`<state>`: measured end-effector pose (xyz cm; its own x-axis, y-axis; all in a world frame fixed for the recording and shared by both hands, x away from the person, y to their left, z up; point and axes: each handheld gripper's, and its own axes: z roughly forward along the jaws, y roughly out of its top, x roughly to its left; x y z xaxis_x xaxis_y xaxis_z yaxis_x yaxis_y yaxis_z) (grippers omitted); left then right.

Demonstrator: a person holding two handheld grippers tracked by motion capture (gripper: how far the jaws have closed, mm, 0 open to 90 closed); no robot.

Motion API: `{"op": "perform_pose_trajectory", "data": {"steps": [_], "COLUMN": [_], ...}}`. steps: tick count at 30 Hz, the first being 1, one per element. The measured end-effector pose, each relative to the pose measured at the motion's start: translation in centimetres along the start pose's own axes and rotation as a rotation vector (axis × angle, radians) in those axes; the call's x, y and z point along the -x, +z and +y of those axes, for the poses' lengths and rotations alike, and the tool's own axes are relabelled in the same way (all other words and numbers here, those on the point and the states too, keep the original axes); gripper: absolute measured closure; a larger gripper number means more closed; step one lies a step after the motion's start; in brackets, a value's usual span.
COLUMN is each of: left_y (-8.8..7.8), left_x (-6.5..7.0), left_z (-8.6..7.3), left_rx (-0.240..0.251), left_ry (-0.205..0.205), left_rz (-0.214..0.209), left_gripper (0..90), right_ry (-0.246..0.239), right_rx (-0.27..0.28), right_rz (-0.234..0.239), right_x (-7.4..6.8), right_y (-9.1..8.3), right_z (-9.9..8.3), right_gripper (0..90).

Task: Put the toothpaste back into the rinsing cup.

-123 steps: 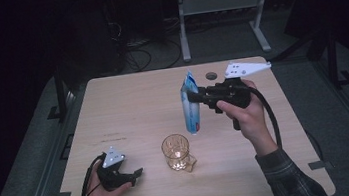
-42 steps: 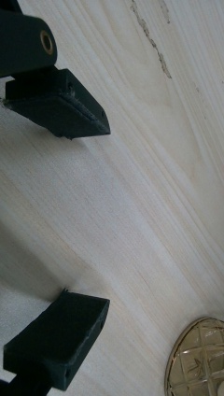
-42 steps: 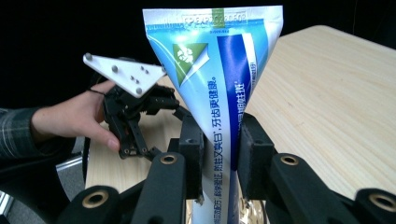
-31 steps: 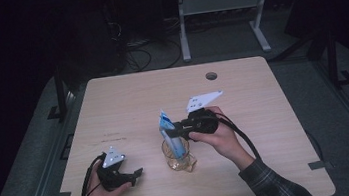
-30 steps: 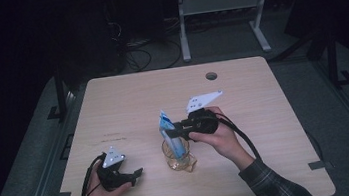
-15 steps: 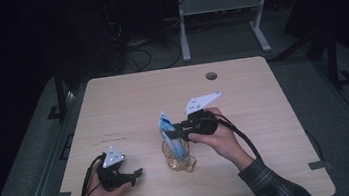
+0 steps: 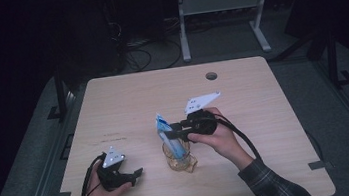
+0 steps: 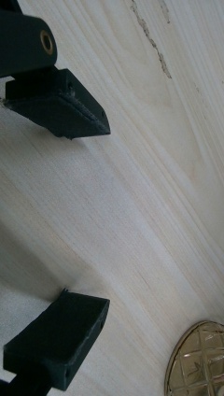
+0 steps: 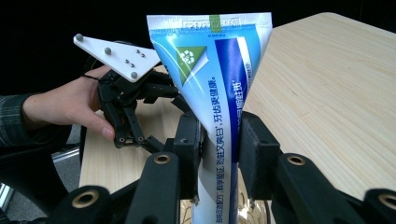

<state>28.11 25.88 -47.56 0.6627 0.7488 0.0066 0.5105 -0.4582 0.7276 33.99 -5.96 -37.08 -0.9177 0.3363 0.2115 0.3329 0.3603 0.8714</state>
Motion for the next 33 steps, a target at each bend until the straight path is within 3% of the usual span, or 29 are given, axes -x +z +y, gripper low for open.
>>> {"op": "perform_pose_trajectory", "data": {"steps": [13,33], "left_y": [0.0,0.0], "left_x": [0.0,0.0], "left_z": [0.0,0.0], "left_rx": [0.000,0.000], "left_ry": [0.000,0.000], "left_rz": [0.000,0.000], "left_gripper": [13.2,13.2], "right_ry": [-0.018,-0.009], "right_rx": [-0.008,0.021], "right_rz": [-0.044,-0.140], "right_x": [0.0,0.9], "right_y": [-0.3,-3.9], "right_z": [-0.2,-1.7], "right_gripper": [41.1,36.6]}}
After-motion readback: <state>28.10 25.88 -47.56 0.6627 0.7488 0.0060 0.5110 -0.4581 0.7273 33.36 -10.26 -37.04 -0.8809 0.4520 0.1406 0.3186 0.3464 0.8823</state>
